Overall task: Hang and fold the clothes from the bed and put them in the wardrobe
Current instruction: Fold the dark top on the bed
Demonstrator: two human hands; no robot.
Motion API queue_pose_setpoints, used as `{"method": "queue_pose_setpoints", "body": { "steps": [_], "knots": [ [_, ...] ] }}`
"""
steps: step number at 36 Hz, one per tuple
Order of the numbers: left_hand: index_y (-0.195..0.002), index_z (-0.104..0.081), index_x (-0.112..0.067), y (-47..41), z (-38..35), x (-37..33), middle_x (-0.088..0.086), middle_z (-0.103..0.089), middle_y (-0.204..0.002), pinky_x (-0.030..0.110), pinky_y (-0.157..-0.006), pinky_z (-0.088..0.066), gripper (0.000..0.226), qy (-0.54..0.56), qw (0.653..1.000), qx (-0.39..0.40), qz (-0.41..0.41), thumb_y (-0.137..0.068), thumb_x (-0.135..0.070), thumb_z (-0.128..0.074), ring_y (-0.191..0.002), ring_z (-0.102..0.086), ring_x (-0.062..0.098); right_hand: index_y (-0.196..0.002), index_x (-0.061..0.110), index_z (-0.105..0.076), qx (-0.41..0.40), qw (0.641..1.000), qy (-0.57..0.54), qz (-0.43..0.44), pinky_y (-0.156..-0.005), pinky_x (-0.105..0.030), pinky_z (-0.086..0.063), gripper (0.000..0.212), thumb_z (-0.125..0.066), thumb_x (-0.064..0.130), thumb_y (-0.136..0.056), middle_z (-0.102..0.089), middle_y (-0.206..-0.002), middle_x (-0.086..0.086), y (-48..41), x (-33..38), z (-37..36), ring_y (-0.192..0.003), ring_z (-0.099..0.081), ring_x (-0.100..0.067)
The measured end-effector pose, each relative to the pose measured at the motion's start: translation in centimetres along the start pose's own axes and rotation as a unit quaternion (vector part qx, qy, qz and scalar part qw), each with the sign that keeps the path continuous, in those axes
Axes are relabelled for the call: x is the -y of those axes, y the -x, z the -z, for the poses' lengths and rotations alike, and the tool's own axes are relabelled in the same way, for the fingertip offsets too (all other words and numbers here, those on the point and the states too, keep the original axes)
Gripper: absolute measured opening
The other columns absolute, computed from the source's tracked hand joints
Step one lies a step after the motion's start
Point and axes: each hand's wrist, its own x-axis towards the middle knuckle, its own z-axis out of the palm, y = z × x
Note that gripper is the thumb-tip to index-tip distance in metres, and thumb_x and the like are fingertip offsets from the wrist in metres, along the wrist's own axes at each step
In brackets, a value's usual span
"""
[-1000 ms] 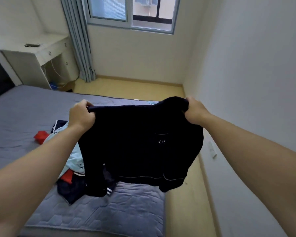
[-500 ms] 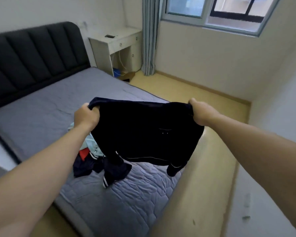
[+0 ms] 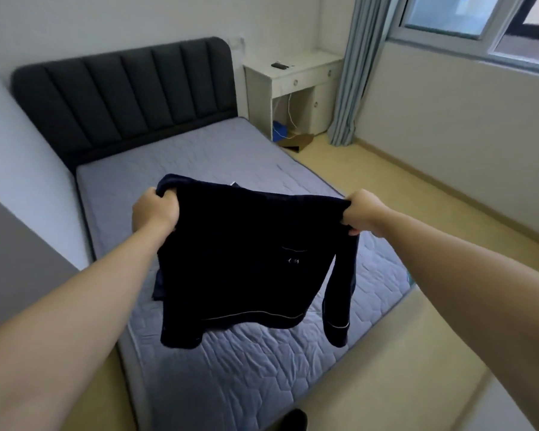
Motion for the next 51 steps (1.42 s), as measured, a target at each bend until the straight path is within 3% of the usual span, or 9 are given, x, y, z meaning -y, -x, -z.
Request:
{"method": "queue_pose_setpoints", "body": {
  "steps": [5, 15, 21, 25, 31, 38, 43, 47, 51],
  "knots": [
    [-0.104, -0.06, -0.022, -2.1, -3.0, -1.7, 0.006, -0.06, -0.108, 0.045, -0.064, -0.063, 0.027, 0.105, 0.992, -0.02, 0.061, -0.095, -0.039, -0.041, -0.077, -0.059, 0.021, -0.092, 0.007, -0.072, 0.086, 0.991, -0.098, 0.041, -0.063, -0.03, -0.062, 0.011, -0.075, -0.001, -0.084, -0.072, -0.094, -0.013, -3.8, -0.7, 2.6, -0.077, -0.075, -0.026],
    [-0.101, -0.061, -0.014, -2.0, -7.1, -4.4, 0.014, -0.064, -0.104, 0.048, -0.087, -0.054, 0.033, 0.01, 0.994, -0.085, 0.07, -0.093, -0.036, -0.038, -0.093, -0.062, 0.036, -0.073, 0.018, -0.066, 0.157, 0.949, 0.24, 0.13, -0.053, -0.026, -0.059, 0.035, -0.044, -0.007, -0.082, -0.071, -0.074, -0.007, -10.7, -0.4, 7.4, -0.063, -0.073, -0.018],
    [-0.098, -0.058, -0.013, 1.5, -8.5, -4.6, 0.007, -0.057, -0.087, 0.037, -0.067, -0.043, 0.025, -0.051, 0.989, -0.125, 0.065, -0.09, -0.033, -0.045, -0.073, -0.055, 0.026, -0.091, 0.001, -0.072, 0.07, 0.945, 0.277, 0.159, -0.069, -0.04, -0.062, 0.014, -0.063, -0.006, -0.083, -0.072, -0.082, -0.012, -14.9, -1.8, 9.1, -0.078, -0.073, -0.028],
    [-0.091, -0.054, -0.014, 5.1, -8.7, -5.0, 0.005, -0.056, -0.082, 0.034, -0.057, -0.043, 0.021, -0.083, 0.982, -0.167, 0.042, -0.087, -0.034, -0.05, -0.069, -0.054, 0.022, -0.087, -0.001, -0.069, -0.029, 0.973, 0.112, 0.201, -0.07, -0.038, -0.059, 0.013, -0.056, -0.005, -0.087, -0.067, -0.084, -0.014, -17.3, -2.6, 10.7, -0.082, -0.068, -0.032],
    [-0.088, -0.05, -0.016, 9.4, -8.4, -5.4, 0.0, -0.055, -0.08, 0.03, -0.052, -0.037, 0.023, -0.143, 0.971, -0.188, 0.041, -0.084, -0.038, -0.055, -0.069, -0.054, 0.02, -0.08, 0.004, -0.06, -0.047, 0.916, 0.177, 0.358, -0.064, -0.04, -0.053, 0.007, -0.057, 0.011, -0.079, -0.058, -0.08, -0.014, -18.1, -3.6, 12.2, -0.076, -0.057, -0.037],
    [-0.1, -0.044, -0.015, 12.5, -8.6, -4.2, 0.003, -0.044, -0.1, 0.043, -0.073, -0.05, 0.063, -0.323, 0.946, -0.014, 0.008, -0.067, -0.05, -0.085, -0.092, -0.047, 0.024, -0.099, 0.006, -0.055, -0.086, 0.887, 0.267, 0.366, -0.068, -0.041, -0.049, 0.035, -0.062, 0.04, -0.091, -0.056, -0.092, -0.018, -18.8, -4.8, 10.2, -0.092, -0.053, -0.038],
    [-0.097, -0.041, -0.015, 14.0, -10.2, -1.3, 0.01, -0.048, -0.102, 0.042, -0.065, -0.047, 0.03, -0.416, 0.909, -0.001, 0.006, -0.082, -0.01, -0.067, -0.098, -0.054, 0.035, -0.088, 0.006, -0.059, -0.038, 0.915, 0.301, 0.266, -0.057, -0.035, -0.043, 0.03, -0.055, 0.034, -0.097, -0.058, -0.076, -0.013, -19.0, -6.2, 7.1, -0.064, -0.054, -0.03],
    [-0.091, -0.048, -0.017, 15.0, -11.2, 1.6, 0.014, -0.061, -0.096, 0.036, -0.064, -0.046, 0.033, -0.408, 0.912, 0.038, 0.038, -0.085, -0.039, -0.072, -0.09, -0.064, 0.038, -0.09, 0.008, -0.061, 0.043, 0.903, 0.379, 0.2, -0.054, -0.035, -0.043, 0.051, -0.045, 0.056, -0.098, -0.053, -0.074, -0.01, -18.8, -8.2, 3.9, -0.062, -0.054, -0.028],
    [-0.078, -0.049, -0.022, 17.1, -12.7, 5.8, 0.009, -0.064, -0.087, 0.033, -0.066, -0.044, 0.036, -0.407, 0.889, 0.206, 0.035, -0.087, -0.05, -0.069, -0.078, -0.058, 0.028, -0.139, 0.009, -0.052, 0.128, 0.822, 0.516, 0.206, -0.095, -0.041, -0.046, 0.064, -0.039, 0.059, -0.1, -0.061, -0.121, -0.016, -17.8, -10.9, -0.4, -0.107, -0.059, -0.036]
  ]
}}
